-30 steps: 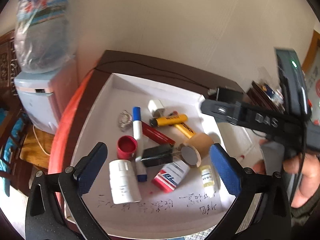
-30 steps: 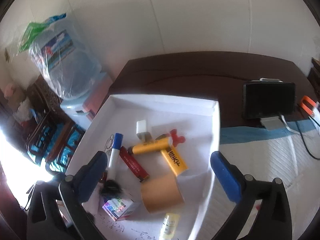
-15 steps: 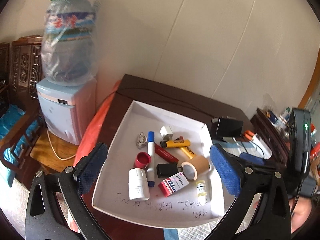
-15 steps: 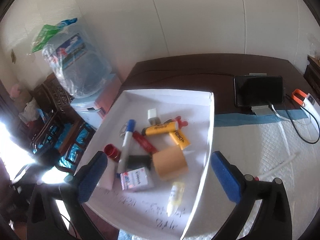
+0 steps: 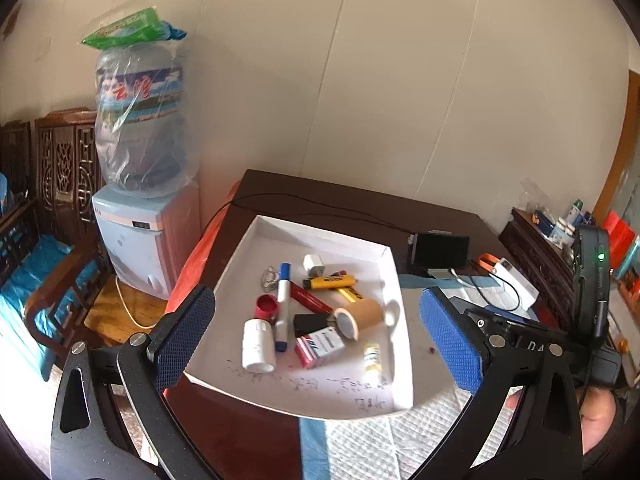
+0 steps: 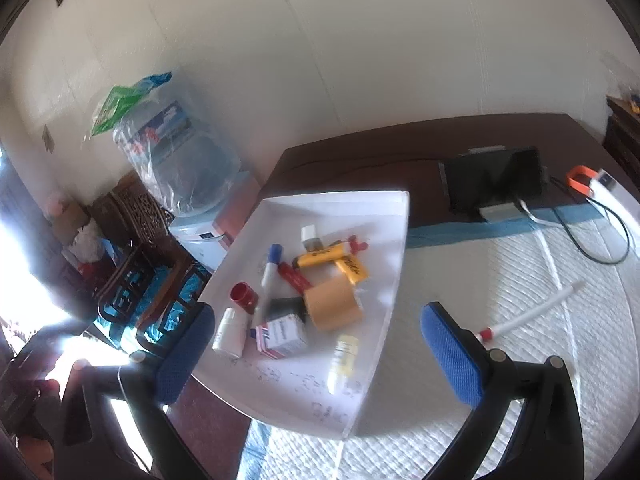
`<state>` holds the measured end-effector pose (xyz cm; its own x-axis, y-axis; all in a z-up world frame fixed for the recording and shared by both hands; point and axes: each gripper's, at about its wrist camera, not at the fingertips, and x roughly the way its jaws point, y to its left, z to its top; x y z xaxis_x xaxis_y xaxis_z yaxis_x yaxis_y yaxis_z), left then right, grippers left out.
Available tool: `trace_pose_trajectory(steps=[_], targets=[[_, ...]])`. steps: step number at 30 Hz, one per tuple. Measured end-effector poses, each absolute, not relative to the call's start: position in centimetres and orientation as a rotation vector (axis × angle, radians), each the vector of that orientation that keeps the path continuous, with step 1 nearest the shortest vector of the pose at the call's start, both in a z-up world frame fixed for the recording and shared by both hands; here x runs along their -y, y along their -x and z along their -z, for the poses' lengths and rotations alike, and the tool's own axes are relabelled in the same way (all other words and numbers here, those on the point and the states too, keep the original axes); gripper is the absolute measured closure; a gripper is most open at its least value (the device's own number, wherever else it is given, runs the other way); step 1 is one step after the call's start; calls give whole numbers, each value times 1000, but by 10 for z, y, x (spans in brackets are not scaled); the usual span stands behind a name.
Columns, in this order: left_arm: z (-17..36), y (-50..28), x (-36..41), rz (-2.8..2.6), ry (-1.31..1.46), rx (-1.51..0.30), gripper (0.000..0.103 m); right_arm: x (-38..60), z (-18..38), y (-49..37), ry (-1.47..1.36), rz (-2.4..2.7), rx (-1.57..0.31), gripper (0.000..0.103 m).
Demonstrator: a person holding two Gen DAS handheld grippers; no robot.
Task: Organize rigid objects
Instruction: 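Move both tools back over the remaining items on the pad, then grasp the white red-banded marker with the left tool while the right tool grasps the blue binder clip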
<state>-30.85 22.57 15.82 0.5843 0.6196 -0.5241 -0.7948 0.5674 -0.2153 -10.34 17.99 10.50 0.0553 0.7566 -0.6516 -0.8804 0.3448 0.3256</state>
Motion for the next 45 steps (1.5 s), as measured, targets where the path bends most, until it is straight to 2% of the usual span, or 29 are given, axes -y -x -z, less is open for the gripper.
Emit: trace_pose_trajectory(steps=[10,13,17,22,23,25,27,29,32,34,37,39,42,44,45], targets=[[-164,266,-191,-839,403,-467,0,-104,-94,21,71,-1136,-825,0],[-161,250,-184,-827,394,-498,0,-82,-87,-1,145,-1100,-793,0],[-145,223,-176,-800,410,-566,0,-66,-61,-25,277,-1112,-866,0],[-117,185,-163,-758,432,-672,0,-59,-36,-16,481,-1168,-818,2],[-113,178,-161,-751,442,-688,0,-61,-32,-12,519,-1197,-810,5],[-105,165,-161,-741,462,-724,0,-64,-25,-12,560,-1242,-809,28],[-99,153,-162,-737,476,-759,0,-74,-18,-9,590,-1309,-825,35],[-96,141,-165,-732,475,-792,0,-83,-14,-4,613,-1358,-822,36],[-96,126,-168,-735,444,-825,0,-96,-6,8,665,-1424,-800,45],[-95,113,-171,-730,422,-847,0,-102,4,16,750,-1416,-771,60],[-89,89,-176,-692,380,-881,1,-98,7,16,763,-1435,-736,66],[-80,70,-180,-654,362,-918,9,-93,6,9,745,-1445,-737,85],[-60,43,-184,-587,356,-985,23,-82,4,-14,681,-1444,-792,85],[-44,24,-183,-550,342,-1036,24,-72,2,-33,616,-1427,-830,85],[-37,15,-182,-531,334,-1058,27,-63,0,-48,561,-1407,-861,85]])
